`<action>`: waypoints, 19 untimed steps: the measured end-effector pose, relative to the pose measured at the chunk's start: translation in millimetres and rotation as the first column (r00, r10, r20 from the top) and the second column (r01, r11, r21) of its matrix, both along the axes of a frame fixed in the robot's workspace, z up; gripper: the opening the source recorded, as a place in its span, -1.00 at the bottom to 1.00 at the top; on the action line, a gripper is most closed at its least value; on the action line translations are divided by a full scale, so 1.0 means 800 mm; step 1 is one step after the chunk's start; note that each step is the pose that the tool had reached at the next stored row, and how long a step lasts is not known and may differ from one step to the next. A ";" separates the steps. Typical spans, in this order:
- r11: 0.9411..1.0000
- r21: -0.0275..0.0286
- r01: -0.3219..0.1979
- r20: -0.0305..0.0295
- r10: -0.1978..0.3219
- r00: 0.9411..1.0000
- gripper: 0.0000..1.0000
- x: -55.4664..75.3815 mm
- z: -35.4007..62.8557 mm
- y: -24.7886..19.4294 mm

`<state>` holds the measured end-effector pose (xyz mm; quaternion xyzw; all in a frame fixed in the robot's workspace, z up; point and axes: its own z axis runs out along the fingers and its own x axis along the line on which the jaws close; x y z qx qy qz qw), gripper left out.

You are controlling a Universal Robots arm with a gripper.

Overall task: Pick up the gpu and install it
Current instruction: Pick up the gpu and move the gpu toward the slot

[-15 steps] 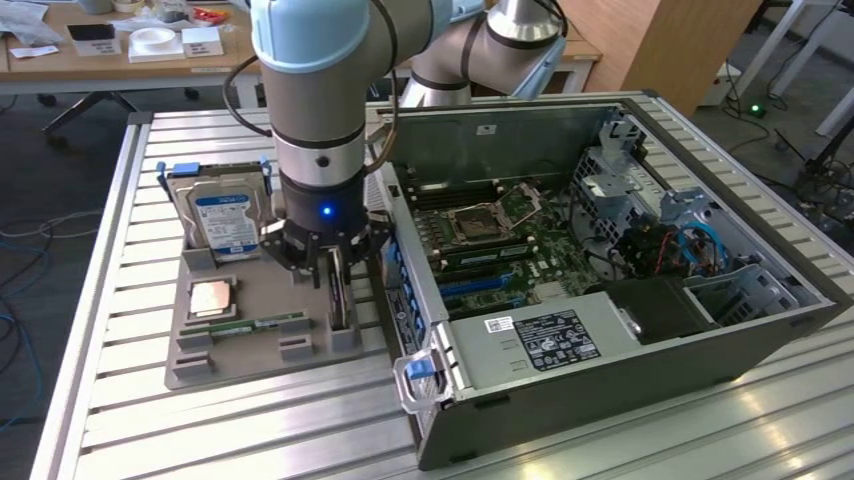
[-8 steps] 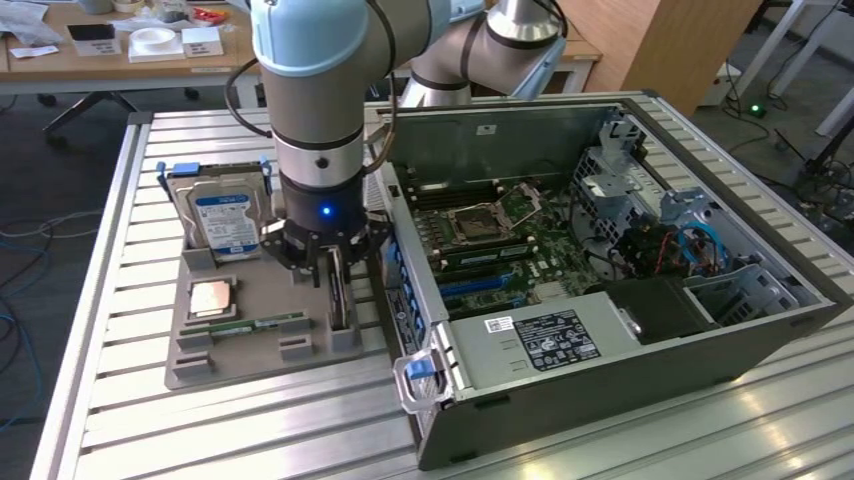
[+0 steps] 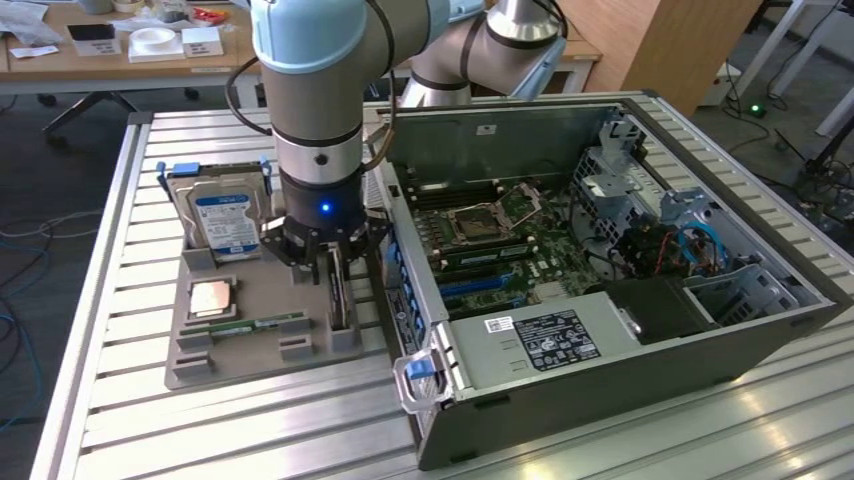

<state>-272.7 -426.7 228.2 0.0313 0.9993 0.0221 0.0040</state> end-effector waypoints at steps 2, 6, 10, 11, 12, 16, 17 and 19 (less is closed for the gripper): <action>1.000 0.000 0.000 0.000 0.000 1.000 -0.17 0.000 0.000 0.0000; 1.000 0.000 0.000 0.000 0.000 1.000 -0.34 0.000 0.000 0.0000; 1.000 0.000 0.000 0.000 0.000 1.000 -0.34 0.000 0.000 0.0000; 1.000 0.000 0.000 0.000 0.000 1.000 -0.36 0.000 0.000 0.0000; 1.000 0.000 0.000 0.000 0.000 1.000 -0.36 0.000 0.000 0.0000; 1.000 0.000 0.000 0.000 0.000 1.000 -0.47 0.000 0.000 0.0000; 1.000 0.000 0.000 0.000 0.000 1.000 -0.47 0.000 0.000 0.0000; 1.000 0.000 0.000 0.000 0.000 1.000 -0.47 0.000 0.000 0.0000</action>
